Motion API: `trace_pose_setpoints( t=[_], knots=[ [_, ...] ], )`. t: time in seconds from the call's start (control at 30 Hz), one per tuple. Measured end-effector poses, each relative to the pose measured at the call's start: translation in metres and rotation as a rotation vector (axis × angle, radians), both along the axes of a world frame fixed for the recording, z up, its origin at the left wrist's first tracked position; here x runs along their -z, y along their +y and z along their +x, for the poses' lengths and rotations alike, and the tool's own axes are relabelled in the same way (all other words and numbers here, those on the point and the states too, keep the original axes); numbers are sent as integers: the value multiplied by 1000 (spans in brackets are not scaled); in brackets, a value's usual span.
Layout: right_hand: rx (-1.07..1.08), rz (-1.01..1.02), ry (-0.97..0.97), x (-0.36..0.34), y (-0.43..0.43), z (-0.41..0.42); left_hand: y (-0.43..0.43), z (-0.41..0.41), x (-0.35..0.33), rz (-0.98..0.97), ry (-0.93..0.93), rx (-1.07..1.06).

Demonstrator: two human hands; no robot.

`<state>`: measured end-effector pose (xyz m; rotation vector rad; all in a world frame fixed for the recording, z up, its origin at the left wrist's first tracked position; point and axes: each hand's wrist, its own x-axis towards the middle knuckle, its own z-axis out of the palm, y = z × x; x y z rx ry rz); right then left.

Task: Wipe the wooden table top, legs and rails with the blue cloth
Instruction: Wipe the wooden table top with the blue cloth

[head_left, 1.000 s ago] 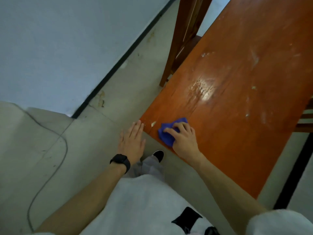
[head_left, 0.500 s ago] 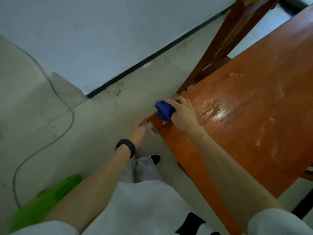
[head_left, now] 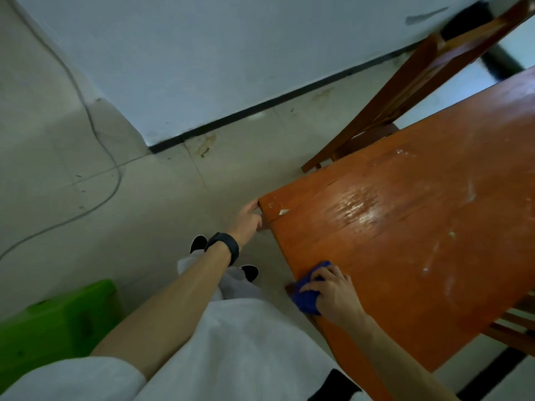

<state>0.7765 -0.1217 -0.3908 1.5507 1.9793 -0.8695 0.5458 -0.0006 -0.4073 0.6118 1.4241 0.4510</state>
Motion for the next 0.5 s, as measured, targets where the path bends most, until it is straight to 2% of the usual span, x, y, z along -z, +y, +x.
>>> trace_pose_setpoints(
  t=[0.07, 0.2, 0.27, 0.33, 0.4, 0.5],
  knots=[
    [30, 46, 35, -5, 28, -15, -3, 3, 0, 10, -5, -4],
    [18, 344, 107, 0, 89, -70, -7, 1, 7, 45, 20, 53],
    [-11, 342, 54, 11, 94, -87, -5, 1, 9, 67, -12, 53],
    [3, 345, 66, 21, 72, -78, -5, 3, 6, 81, 51, 87],
    [33, 338, 120, 29, 29, -45, -8, 5, 8, 130, 259, 203],
    [105, 264, 98, 31, -56, 9, -16, 7, 13, 418, 691, 677]
  ],
)
